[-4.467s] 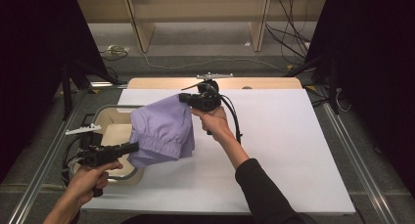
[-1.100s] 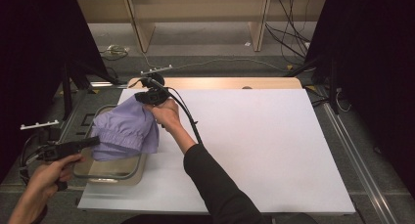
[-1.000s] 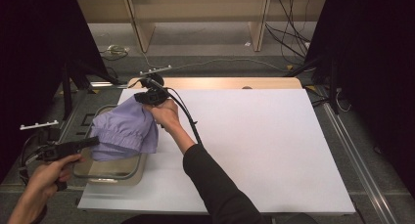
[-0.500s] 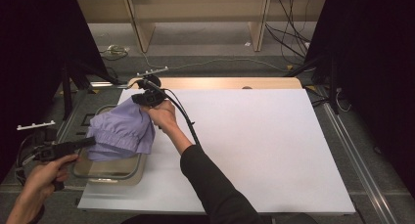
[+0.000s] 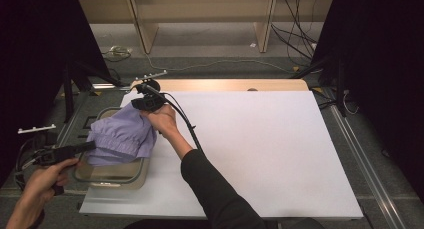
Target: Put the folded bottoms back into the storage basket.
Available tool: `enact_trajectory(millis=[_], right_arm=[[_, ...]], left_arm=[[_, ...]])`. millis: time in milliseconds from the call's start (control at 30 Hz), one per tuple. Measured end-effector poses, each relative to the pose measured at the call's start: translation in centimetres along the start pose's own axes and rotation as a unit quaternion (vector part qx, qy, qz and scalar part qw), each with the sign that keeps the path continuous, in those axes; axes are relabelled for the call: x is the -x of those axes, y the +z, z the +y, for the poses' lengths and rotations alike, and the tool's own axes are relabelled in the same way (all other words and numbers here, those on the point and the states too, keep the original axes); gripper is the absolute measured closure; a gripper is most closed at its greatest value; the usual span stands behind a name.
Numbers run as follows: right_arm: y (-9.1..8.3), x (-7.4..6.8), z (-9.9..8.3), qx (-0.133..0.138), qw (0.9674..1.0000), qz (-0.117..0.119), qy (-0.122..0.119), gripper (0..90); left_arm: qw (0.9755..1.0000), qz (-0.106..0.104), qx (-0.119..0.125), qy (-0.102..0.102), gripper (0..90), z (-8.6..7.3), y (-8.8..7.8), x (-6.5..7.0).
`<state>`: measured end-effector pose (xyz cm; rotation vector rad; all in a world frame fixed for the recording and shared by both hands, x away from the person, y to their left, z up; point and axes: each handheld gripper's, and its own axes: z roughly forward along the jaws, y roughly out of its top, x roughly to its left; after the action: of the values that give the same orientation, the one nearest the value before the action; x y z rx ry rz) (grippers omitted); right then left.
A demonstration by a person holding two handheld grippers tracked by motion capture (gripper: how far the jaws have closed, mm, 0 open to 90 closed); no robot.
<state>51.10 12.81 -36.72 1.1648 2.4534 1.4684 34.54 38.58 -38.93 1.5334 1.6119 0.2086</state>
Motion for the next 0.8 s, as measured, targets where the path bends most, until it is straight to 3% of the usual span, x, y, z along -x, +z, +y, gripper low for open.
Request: enact_trajectory(millis=[800], right_arm=[[1.2,-0.3,-0.7,-0.014,0.9999,-0.002,-0.005,85.5]], left_arm=[[0.9997,0.016,-0.017,-0.002,79.3,-0.4,0.7,-0.8]])
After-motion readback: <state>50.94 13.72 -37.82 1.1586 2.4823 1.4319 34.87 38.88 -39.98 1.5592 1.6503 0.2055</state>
